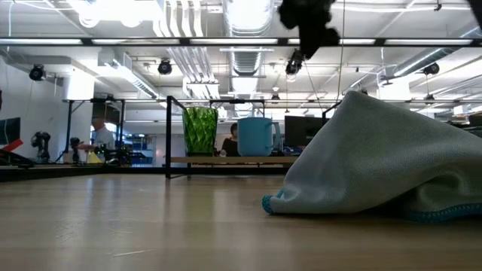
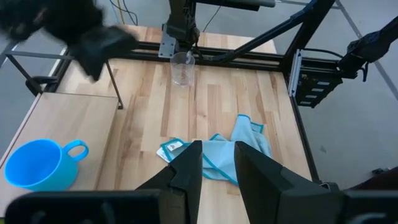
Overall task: Stack small to large cups/mugs on shelf
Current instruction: Put the transparent mug on the shelf
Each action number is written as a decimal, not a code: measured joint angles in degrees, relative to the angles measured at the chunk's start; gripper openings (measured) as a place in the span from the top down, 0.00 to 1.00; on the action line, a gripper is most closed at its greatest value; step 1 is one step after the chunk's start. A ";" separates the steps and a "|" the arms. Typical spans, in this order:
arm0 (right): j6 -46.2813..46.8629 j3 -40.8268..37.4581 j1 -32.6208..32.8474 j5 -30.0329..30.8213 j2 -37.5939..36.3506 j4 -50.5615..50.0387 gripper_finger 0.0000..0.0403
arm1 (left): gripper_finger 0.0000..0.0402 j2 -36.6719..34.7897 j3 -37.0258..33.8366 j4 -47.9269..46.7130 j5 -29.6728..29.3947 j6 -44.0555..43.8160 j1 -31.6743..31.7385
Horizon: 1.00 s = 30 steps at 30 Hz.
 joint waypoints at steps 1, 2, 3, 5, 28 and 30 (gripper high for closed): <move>2.39 -1.07 0.98 0.06 -1.79 0.27 0.80 | 0.80 0.00 0.00 0.00 0.00 0.00 0.00; 4.44 -2.27 1.89 0.12 -3.69 0.66 0.80 | 0.80 0.00 0.00 0.00 0.00 0.00 0.00; 6.34 -3.70 2.85 0.72 -5.52 0.31 0.81 | 0.80 0.02 0.00 -0.02 0.00 0.00 0.00; 10.57 -6.94 5.08 4.05 -9.12 -0.88 0.82 | 0.80 0.02 0.00 0.02 0.00 0.02 0.00; 52.20 -52.17 21.22 3.61 -32.90 3.10 0.83 | 0.80 1.15 -0.26 0.22 -3.65 0.05 0.02; 54.21 -54.12 21.98 2.81 -32.49 3.30 0.83 | 0.80 1.33 -0.39 0.16 -4.19 -0.02 0.00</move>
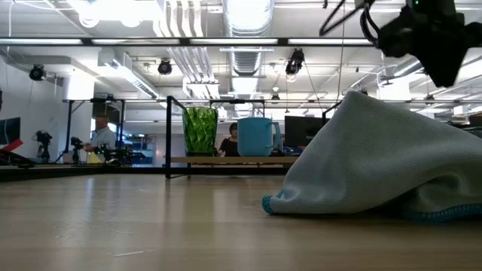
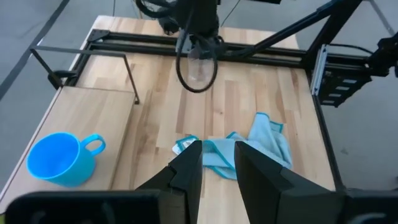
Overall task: Stack small to large cups/mugs on shelf
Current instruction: Put the transparent mug on the shelf
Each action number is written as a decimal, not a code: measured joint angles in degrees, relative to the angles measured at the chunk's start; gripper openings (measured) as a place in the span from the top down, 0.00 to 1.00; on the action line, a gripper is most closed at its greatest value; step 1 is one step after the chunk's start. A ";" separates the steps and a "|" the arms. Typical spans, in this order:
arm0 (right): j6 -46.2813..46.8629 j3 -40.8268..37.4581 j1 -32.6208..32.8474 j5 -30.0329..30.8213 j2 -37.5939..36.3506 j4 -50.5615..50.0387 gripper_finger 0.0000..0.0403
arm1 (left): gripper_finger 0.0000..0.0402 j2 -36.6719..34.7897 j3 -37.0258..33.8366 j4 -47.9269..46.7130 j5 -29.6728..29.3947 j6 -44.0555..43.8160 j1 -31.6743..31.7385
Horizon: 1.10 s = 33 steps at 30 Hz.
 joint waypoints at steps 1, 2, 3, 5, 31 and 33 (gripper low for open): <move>0.56 -1.02 0.21 -0.68 0.03 0.25 0.83 | 0.80 0.04 -0.19 0.28 0.02 -0.02 0.02; 0.97 -1.96 0.46 -1.46 0.00 0.65 0.83 | 0.80 0.28 -0.30 0.89 -0.03 -0.02 0.01; 1.39 -2.83 0.71 -2.23 -0.04 1.22 0.83 | 0.80 0.33 -0.35 1.39 -0.05 -0.02 0.00; 2.14 -4.44 1.04 -3.52 -0.06 2.24 0.83 | 0.80 0.37 -0.49 1.44 -0.06 -0.02 0.01; 4.13 -17.88 1.01 -4.20 0.13 11.13 0.83 | 0.80 0.36 -0.49 2.05 -0.07 0.02 0.00; 2.32 -18.05 0.98 -3.72 0.09 11.46 0.84 | 0.80 0.35 -0.48 2.05 -0.07 0.02 0.00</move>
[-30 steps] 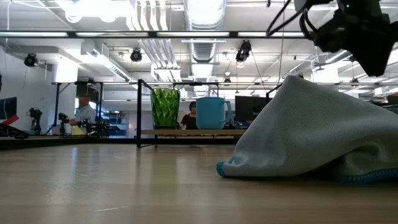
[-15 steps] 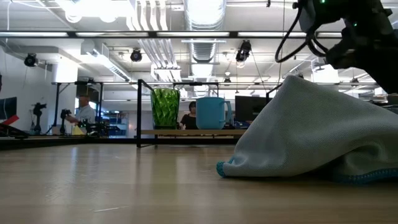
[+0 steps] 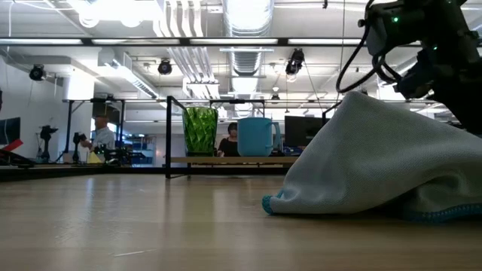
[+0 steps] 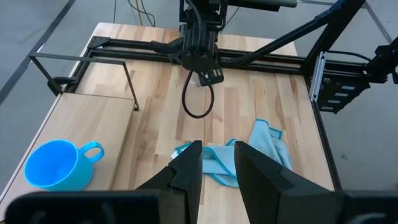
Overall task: Stack small to large cups/mugs on shelf
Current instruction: Put the transparent mug on the shelf
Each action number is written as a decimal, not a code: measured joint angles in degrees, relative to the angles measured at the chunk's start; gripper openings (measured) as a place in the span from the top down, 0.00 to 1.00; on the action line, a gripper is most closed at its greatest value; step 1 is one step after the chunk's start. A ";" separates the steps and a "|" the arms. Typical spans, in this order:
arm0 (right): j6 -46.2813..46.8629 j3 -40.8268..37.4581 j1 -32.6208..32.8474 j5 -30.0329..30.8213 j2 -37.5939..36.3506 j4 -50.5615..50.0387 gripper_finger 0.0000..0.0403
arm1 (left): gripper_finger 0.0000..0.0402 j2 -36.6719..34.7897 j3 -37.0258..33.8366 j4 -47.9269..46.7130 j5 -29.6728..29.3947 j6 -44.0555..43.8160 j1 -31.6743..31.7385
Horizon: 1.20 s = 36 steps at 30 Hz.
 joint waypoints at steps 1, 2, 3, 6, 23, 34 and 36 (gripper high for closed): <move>-0.88 0.02 0.00 0.11 -0.12 -0.03 0.84 | 0.80 -0.02 0.02 0.00 0.00 0.00 0.00; -1.60 0.00 0.00 0.10 -0.09 -0.15 0.86 | 0.80 -0.03 0.02 0.00 0.00 0.02 0.00; -2.08 0.00 0.00 0.25 -0.05 -0.04 0.88 | 0.80 -0.04 0.02 0.00 0.02 0.08 0.02; -4.39 0.15 0.00 0.52 -0.11 0.05 0.96 | 0.80 -0.04 0.02 0.00 0.02 0.35 0.00; -16.91 27.96 0.00 13.59 0.46 7.49 0.98 | 0.80 -0.09 0.06 0.01 0.02 0.33 0.00; -41.21 46.55 -5.61 24.52 9.65 6.07 0.98 | 0.80 -0.13 0.06 1.07 0.04 0.31 0.00; -45.06 48.57 -8.35 24.49 12.43 3.84 0.98 | 0.80 -0.13 0.06 1.10 0.03 0.24 0.00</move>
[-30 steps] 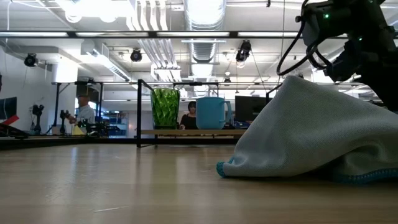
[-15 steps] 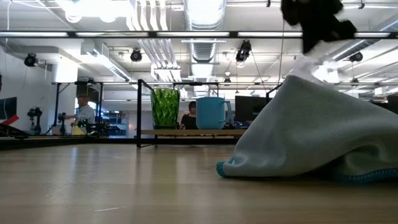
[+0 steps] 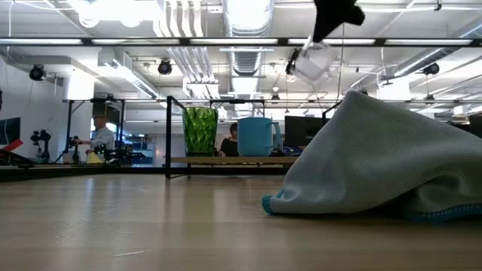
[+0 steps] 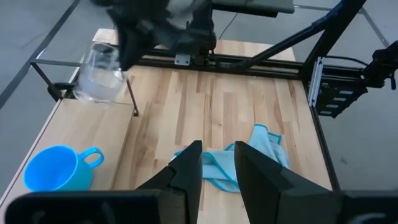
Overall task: Stack small to large cups/mugs on shelf
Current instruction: Put the transparent mug on the shelf
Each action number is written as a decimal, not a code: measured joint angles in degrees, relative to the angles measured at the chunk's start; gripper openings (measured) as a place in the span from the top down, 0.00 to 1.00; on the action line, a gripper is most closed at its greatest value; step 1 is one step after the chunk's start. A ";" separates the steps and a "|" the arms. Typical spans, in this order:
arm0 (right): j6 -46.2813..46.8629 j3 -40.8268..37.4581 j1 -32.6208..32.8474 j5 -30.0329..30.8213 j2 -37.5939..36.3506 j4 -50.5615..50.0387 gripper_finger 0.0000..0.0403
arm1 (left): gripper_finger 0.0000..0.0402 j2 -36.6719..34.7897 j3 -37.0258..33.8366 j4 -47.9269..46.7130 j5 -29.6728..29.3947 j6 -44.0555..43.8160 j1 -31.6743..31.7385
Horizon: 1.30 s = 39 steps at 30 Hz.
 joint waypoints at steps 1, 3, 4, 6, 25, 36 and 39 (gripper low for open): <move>-1.87 0.99 -1.43 0.00 1.53 -2.04 0.98 | 0.80 0.00 0.00 -0.04 0.01 -0.16 0.00; -5.23 2.94 -4.36 0.02 4.43 -5.90 0.98 | 0.80 0.00 0.00 -0.27 0.05 -0.24 0.00; -7.00 3.85 -5.80 0.00 5.85 -7.65 0.98 | 0.80 0.00 0.00 -0.33 0.16 -0.24 0.00; -11.67 5.64 -8.23 -0.02 8.20 -9.27 0.98 | 0.80 0.00 0.00 -0.36 0.65 -0.27 0.02; -25.13 18.32 -17.55 -11.04 26.07 -17.19 0.98 | 0.80 0.00 -2.38 -1.62 1.11 -0.26 0.00; -10.23 18.44 -19.26 -16.91 33.79 -17.36 0.98 | 0.80 0.00 -2.62 -1.25 1.11 -0.27 0.00; -7.20 18.39 -19.97 -17.03 34.39 -17.23 0.98 | 0.80 0.00 -2.62 -1.24 1.11 -0.27 0.02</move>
